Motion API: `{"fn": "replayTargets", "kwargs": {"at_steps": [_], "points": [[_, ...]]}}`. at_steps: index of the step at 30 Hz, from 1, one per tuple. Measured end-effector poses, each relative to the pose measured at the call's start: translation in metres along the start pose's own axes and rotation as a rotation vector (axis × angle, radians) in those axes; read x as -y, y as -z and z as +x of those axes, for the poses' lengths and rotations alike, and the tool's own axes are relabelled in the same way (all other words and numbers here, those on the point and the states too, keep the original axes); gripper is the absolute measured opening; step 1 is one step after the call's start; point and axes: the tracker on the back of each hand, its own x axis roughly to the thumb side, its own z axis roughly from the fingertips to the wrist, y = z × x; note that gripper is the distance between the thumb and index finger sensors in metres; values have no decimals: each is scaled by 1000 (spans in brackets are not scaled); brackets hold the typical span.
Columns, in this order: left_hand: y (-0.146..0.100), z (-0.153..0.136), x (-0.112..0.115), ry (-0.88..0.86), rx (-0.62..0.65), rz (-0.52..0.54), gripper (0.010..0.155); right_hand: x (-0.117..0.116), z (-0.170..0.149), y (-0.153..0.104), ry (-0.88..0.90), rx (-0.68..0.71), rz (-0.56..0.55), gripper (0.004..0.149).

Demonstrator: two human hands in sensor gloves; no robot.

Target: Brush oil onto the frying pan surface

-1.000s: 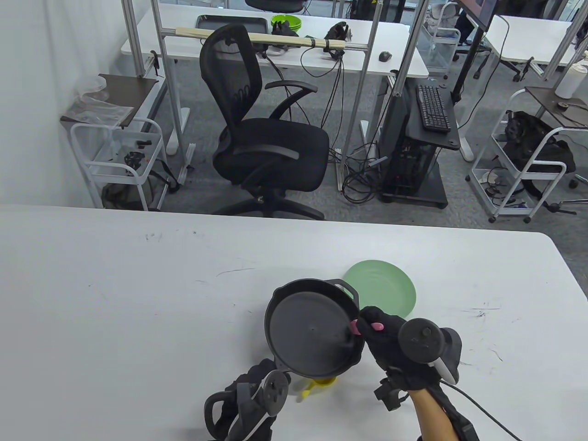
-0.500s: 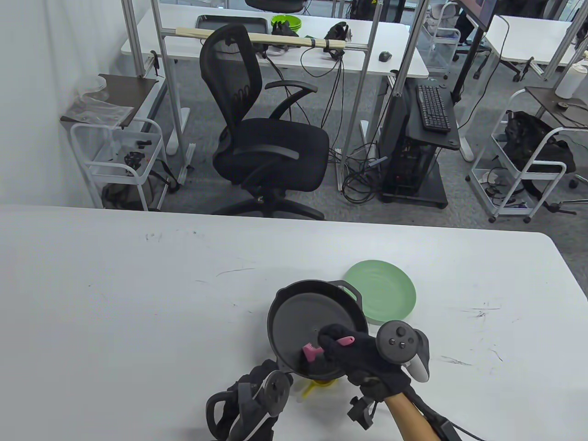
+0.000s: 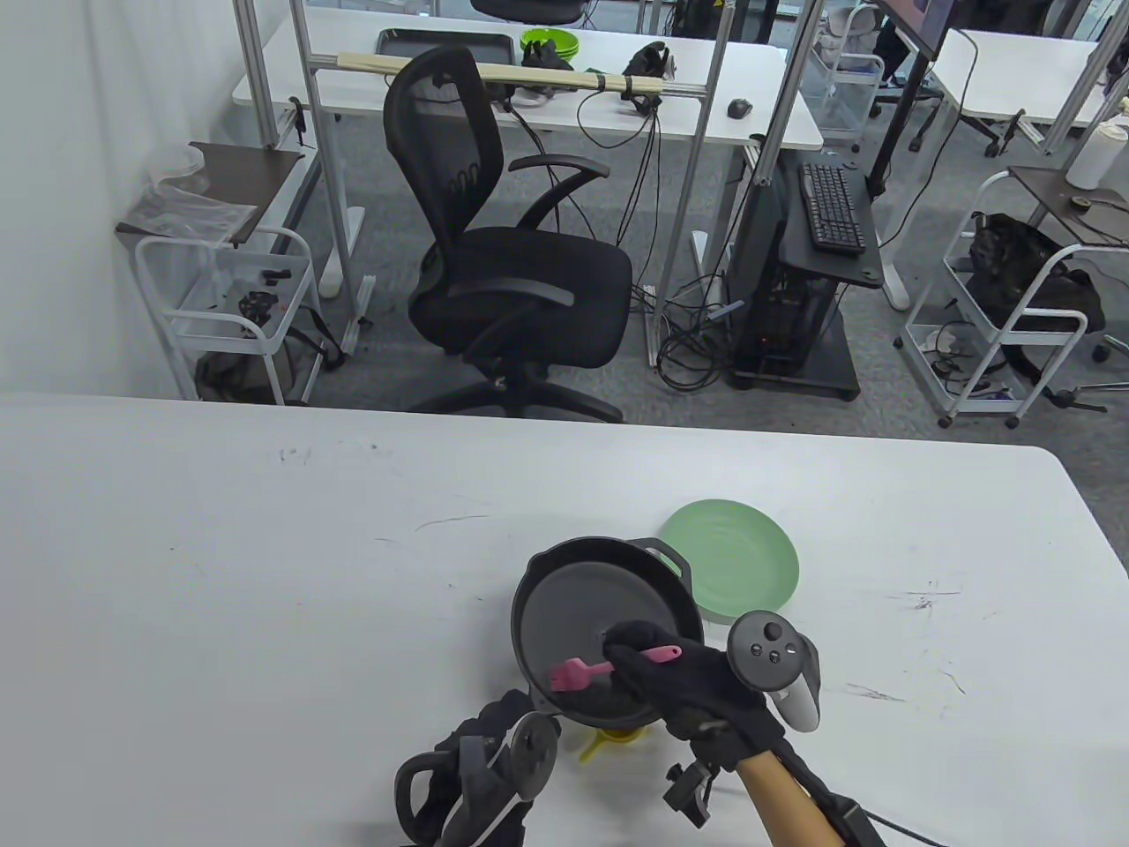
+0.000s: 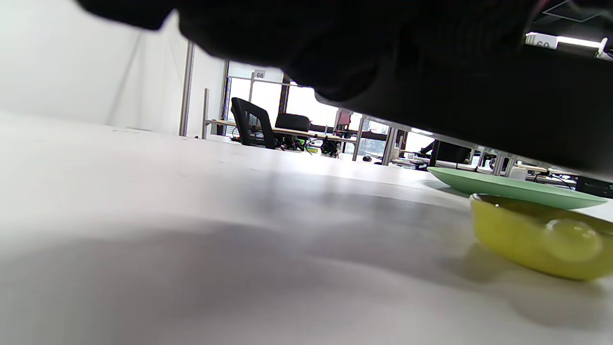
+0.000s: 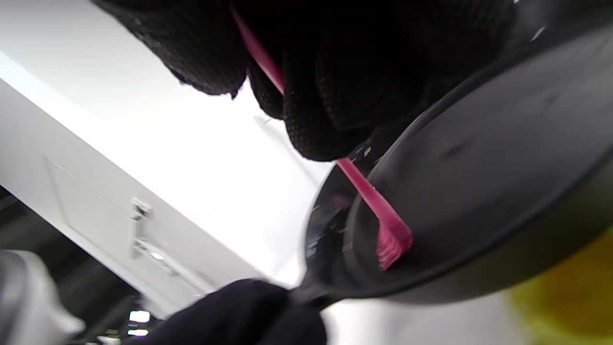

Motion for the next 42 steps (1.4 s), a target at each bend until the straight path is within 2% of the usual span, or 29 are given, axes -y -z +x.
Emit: {"fn": "replayTargets", "kwargs": {"at_steps": [8, 13, 14, 16, 21, 22, 26, 30, 37, 42], "points": [[0, -1, -1, 2, -4, 4, 61, 35, -10, -8, -217, -126, -109, 43], [0, -1, -1, -1, -5, 0, 61, 47, -5, -13, -299, -117, -175, 43], [0, -1, -1, -1, -5, 0, 61, 48, -4, -14, -303, -110, -183, 43], [0, -1, -1, -1, -5, 2, 61, 50, 5, -17, -431, -89, -246, 42], [0, 0, -1, -3, -1, 2, 60, 38, 7, -14, -479, -77, -192, 40], [0, 0, -1, -3, -2, 1, 60, 36, 6, -13, -466, -76, -173, 40], [0, -1, -1, -36, -4, -16, 60, 22, 3, -8, -228, -38, -69, 41], [0, 0, -1, -28, 4, -13, 60, 4, 7, -4, -102, 11, -9, 41], [0, 0, -1, -32, 2, -13, 60, -19, 14, -4, -49, 51, -6, 42], [-1, 2, -1, -17, 7, 0, 61, -19, 11, -3, 151, 51, 27, 43]]}}
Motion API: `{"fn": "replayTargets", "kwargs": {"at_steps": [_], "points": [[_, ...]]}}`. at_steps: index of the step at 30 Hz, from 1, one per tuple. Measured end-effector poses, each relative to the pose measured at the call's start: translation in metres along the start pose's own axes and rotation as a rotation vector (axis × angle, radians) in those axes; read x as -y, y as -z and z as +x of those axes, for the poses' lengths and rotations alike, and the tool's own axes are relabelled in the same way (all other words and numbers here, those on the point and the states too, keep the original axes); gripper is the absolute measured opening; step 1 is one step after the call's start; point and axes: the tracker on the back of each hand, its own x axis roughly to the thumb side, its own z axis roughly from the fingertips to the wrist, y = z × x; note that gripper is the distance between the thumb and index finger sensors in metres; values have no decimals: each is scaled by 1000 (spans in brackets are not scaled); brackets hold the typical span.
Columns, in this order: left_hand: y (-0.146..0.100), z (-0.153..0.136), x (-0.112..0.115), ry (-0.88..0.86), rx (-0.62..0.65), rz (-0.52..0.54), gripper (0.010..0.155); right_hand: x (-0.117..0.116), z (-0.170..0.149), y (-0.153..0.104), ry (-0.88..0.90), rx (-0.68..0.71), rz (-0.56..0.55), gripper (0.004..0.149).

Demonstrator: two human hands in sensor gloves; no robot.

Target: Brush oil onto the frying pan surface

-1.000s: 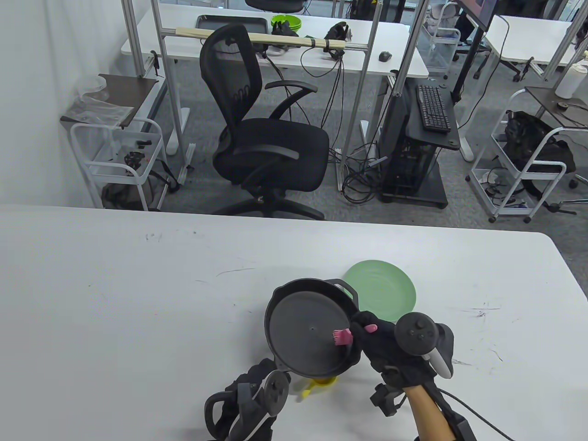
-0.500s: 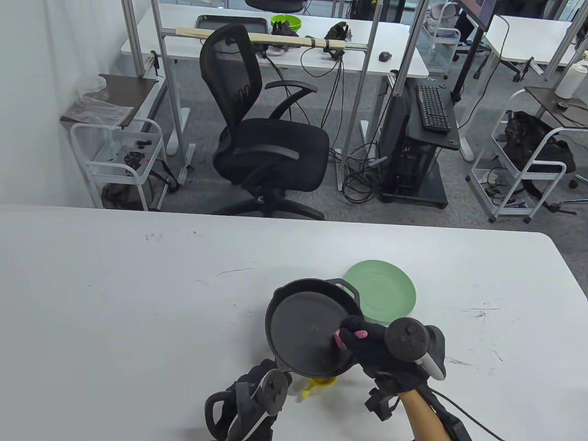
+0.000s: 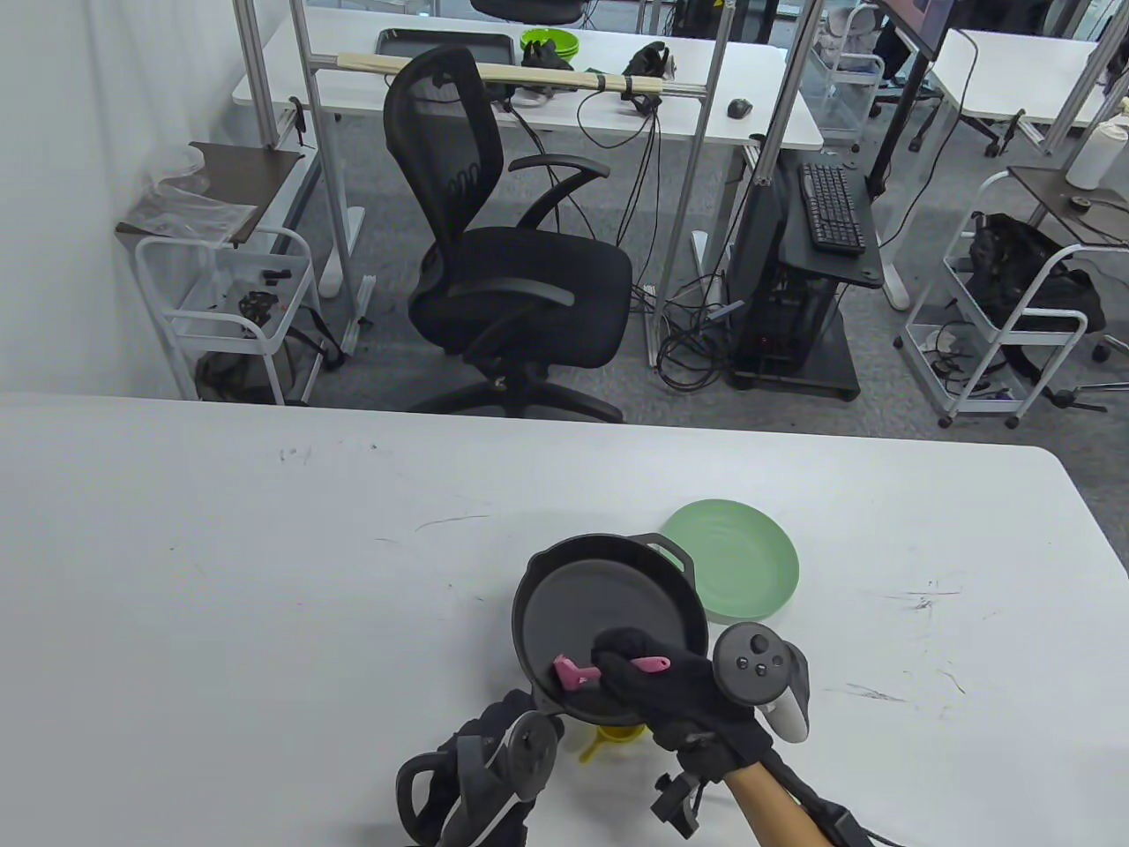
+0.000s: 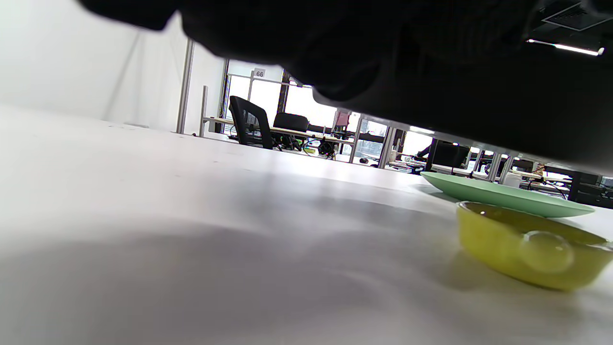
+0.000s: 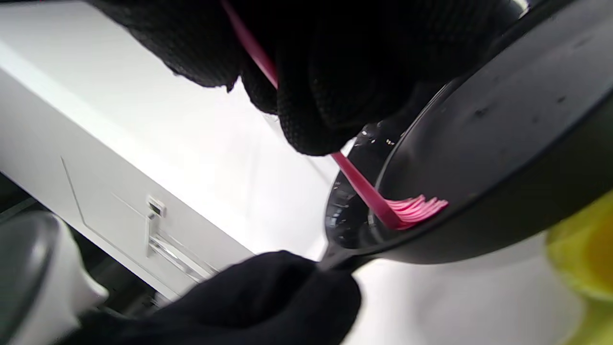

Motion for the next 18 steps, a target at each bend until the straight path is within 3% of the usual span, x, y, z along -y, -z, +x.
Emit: {"fn": "replayTargets", "kwargs": {"at_steps": [4, 10, 18], "points": [[0, 1, 1, 22, 5, 8, 61, 0, -5, 2, 101, -26, 54, 46], [0, 0, 1, 10, -3, 6, 61, 20, -9, 1, -96, -99, -31, 45], [0, 0, 0, 13, -2, 14, 61, 50, -11, -5, -214, -198, -118, 44]]}}
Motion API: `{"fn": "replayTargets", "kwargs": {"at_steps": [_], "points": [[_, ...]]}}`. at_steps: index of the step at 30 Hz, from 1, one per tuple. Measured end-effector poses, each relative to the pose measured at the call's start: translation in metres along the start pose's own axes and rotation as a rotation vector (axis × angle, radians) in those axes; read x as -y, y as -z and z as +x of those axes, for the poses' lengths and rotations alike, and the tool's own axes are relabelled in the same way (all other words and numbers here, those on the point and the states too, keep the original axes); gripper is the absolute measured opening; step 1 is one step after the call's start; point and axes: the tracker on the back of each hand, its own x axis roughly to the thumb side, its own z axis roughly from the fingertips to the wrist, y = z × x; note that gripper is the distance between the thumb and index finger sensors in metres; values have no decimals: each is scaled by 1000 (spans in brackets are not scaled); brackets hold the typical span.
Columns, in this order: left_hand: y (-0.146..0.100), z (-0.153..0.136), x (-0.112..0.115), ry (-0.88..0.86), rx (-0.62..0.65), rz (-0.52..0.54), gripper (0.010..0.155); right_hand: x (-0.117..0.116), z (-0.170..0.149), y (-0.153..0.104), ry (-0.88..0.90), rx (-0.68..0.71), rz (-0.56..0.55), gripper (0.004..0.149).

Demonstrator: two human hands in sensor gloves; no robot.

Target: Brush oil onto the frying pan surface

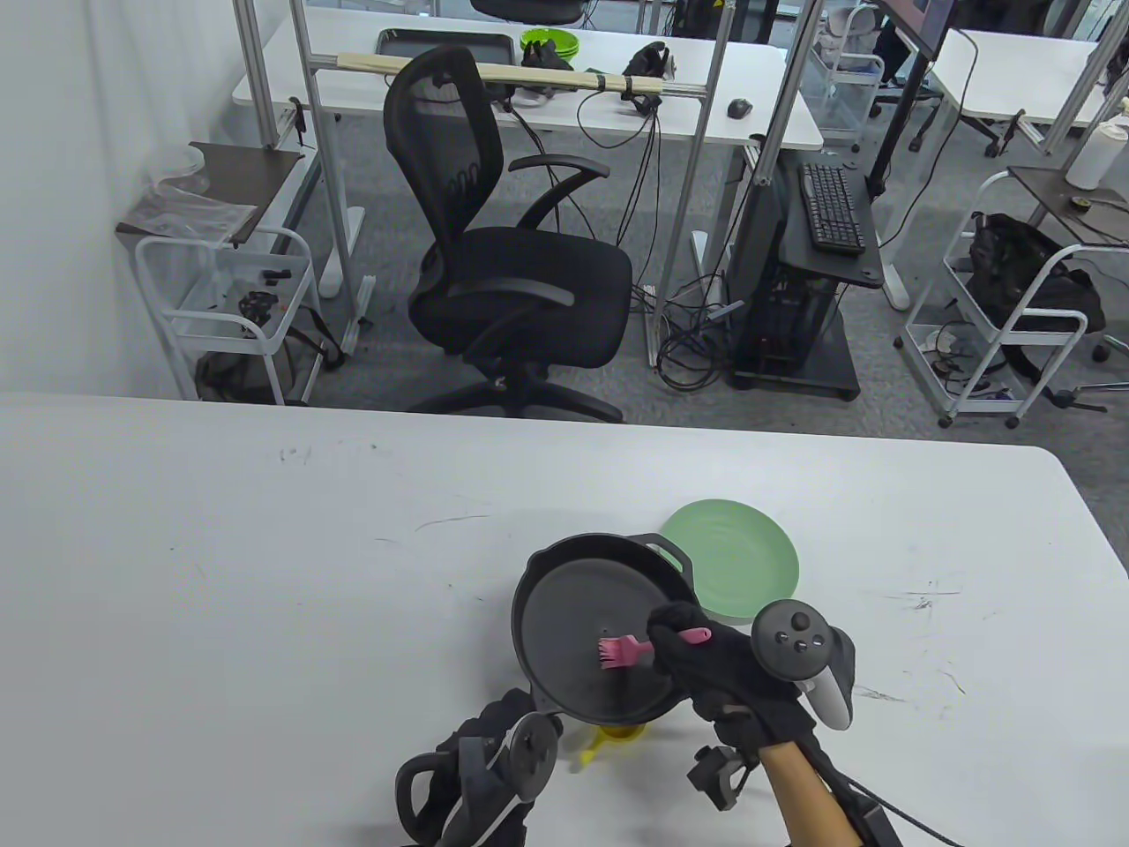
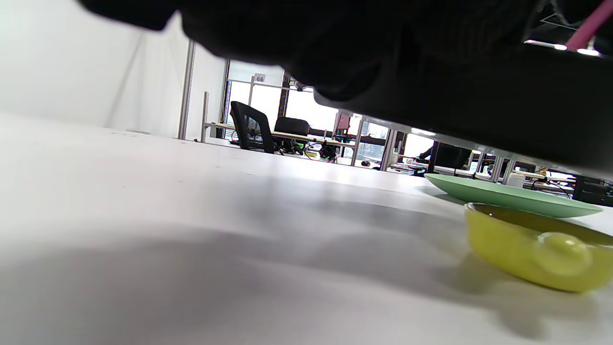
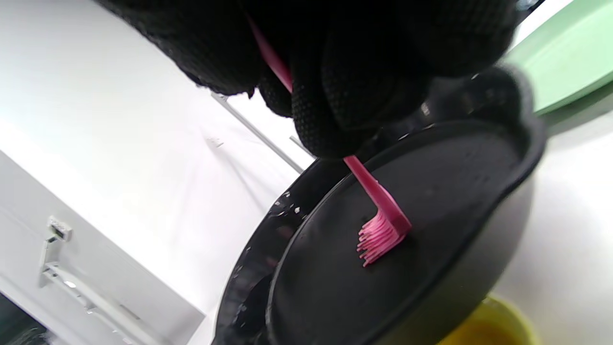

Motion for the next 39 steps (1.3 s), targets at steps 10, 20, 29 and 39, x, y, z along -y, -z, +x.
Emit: {"fn": "replayTargets", "kwargs": {"at_steps": [10, 20, 29, 39], "points": [[0, 0, -1, 2, -3, -3, 60, 20, 15, -11, -201, 8, -131, 43], [1, -1, 0, -40, 8, -28, 60, -2, 19, -7, -215, 27, -76, 44], [0, 5, 1, -31, 42, -32, 60, -35, 25, -1, 89, 129, 106, 45], [0, 6, -1, -6, 42, -14, 61, -40, 24, 2, 248, 156, 160, 47]]}}
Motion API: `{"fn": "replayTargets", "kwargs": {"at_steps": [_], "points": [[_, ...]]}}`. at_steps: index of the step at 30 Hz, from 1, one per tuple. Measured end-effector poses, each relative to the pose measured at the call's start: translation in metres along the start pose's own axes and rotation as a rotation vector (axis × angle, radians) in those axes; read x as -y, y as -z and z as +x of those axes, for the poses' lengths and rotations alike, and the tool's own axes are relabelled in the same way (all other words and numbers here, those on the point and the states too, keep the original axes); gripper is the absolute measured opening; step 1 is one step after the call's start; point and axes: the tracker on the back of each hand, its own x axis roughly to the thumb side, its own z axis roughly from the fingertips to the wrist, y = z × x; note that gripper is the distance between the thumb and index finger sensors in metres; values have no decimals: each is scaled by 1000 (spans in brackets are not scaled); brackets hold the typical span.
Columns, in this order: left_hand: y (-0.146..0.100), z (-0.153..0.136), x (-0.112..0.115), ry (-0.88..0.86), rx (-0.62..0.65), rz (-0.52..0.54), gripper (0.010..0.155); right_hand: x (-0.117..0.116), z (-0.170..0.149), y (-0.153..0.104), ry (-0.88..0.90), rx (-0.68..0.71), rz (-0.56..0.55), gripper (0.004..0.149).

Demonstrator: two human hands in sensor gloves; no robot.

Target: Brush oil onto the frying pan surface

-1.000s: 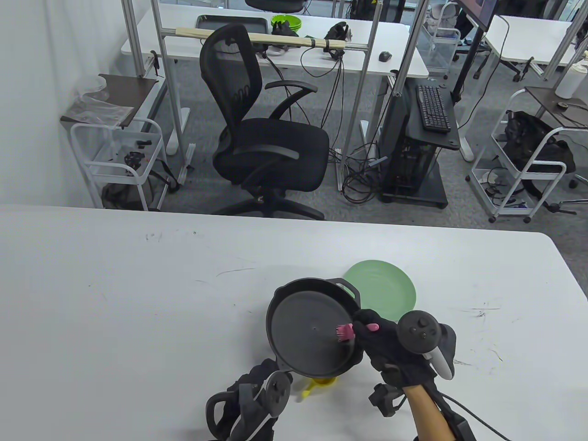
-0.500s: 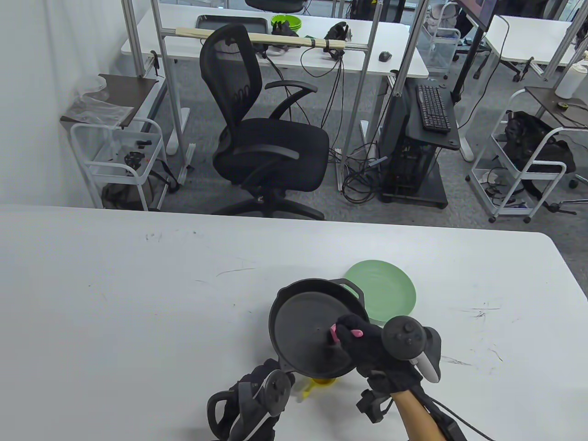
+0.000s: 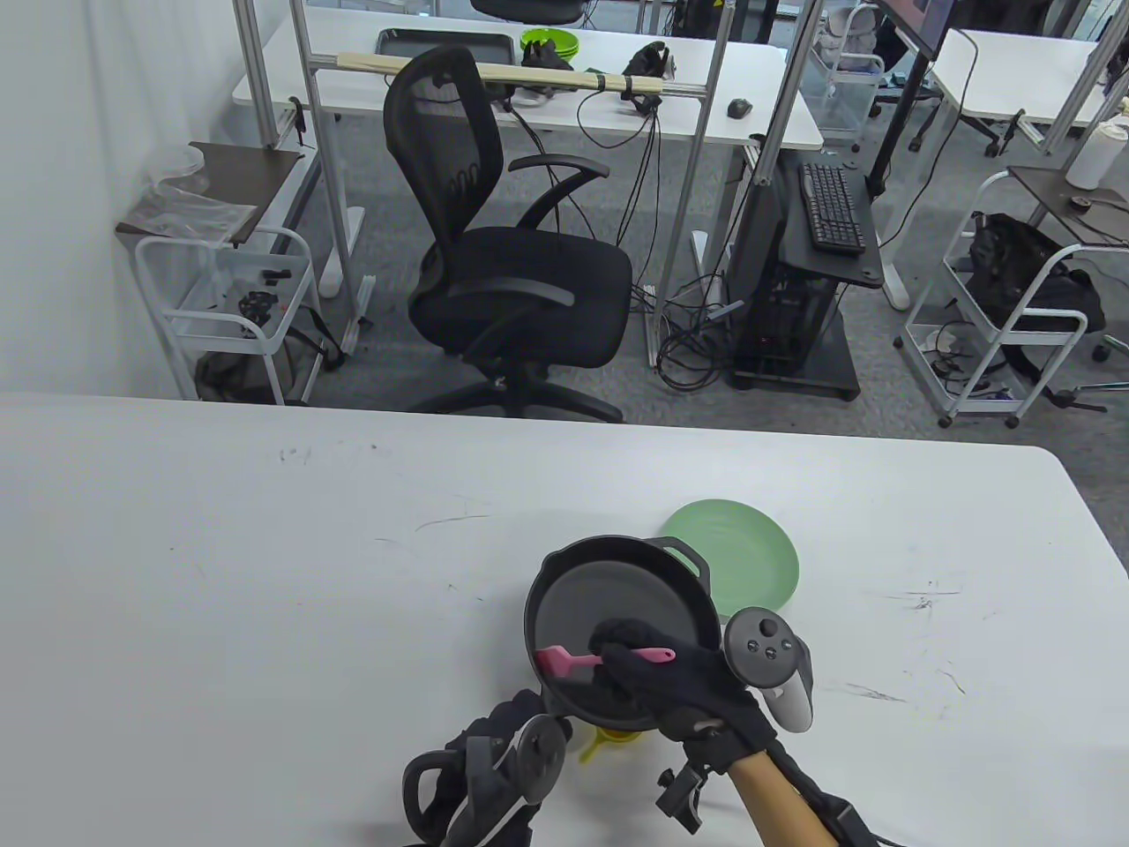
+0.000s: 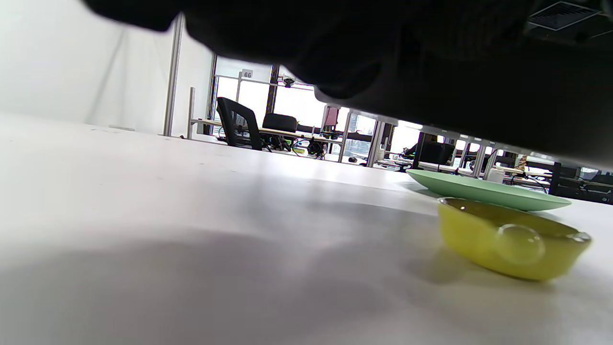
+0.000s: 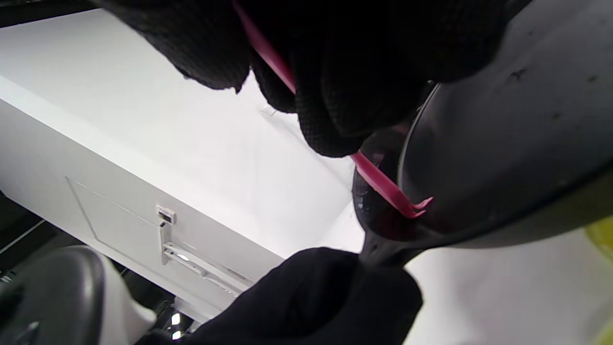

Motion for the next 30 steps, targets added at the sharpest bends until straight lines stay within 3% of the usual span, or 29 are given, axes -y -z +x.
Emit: {"fn": "replayTargets", "kwargs": {"at_steps": [4, 13, 21, 26, 30], "points": [[0, -2, -1, -7, -15, 3, 61, 15, 1, -4, -191, -67, -76, 46], [1, -5, -2, -6, -28, 9, 61, 53, -7, -13, -284, -186, -194, 44], [1, -7, -3, -3, -37, 11, 61, 67, -7, -19, -415, -215, -269, 43], [2, -10, -4, 6, -55, 19, 60, 77, -2, -26, -350, -164, -330, 41], [5, -20, -5, 6, -94, 26, 61, 92, -5, -34, -191, -130, -383, 40]]}}
